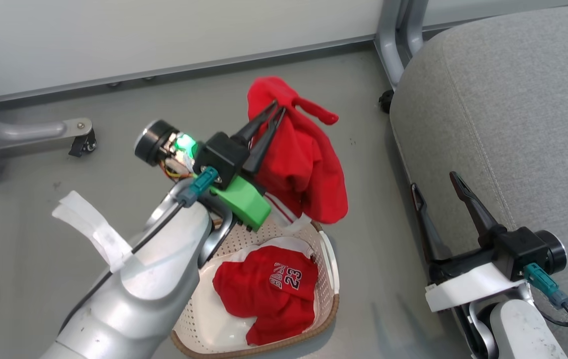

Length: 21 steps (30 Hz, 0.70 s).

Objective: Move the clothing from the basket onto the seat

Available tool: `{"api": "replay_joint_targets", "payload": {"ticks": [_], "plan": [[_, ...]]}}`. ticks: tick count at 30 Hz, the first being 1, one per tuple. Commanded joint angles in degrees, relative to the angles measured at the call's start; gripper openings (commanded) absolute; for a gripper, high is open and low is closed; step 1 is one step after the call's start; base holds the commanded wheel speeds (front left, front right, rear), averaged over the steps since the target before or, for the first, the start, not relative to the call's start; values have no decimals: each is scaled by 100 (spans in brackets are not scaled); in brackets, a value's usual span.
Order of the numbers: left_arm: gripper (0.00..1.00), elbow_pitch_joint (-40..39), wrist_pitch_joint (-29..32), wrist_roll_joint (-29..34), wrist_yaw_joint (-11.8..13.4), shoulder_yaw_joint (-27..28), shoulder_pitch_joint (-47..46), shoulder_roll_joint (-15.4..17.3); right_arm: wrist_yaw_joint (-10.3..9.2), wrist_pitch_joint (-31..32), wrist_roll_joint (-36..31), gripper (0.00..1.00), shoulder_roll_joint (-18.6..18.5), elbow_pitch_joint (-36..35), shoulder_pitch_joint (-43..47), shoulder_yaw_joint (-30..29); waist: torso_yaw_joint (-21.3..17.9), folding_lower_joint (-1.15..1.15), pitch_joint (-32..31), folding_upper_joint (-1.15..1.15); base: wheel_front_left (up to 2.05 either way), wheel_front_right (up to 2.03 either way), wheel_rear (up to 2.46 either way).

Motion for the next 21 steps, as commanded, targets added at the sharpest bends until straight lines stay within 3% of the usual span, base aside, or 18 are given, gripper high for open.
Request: {"api": "replay_joint_targets", "payload": {"ticks": [1, 21], "plan": [[0, -118, -20, 28, 37, 64, -119, 1, -2, -16, 50, 100, -17, -10, 81, -2, 3, 0, -84, 46, 0, 0, 0], [0, -1400, 377, 13, 218, 326, -801, 247, -2, -17, 154, 100, -16, -88, 242, 128, -26, 0, -302, 46, 0, 0, 0]]}}
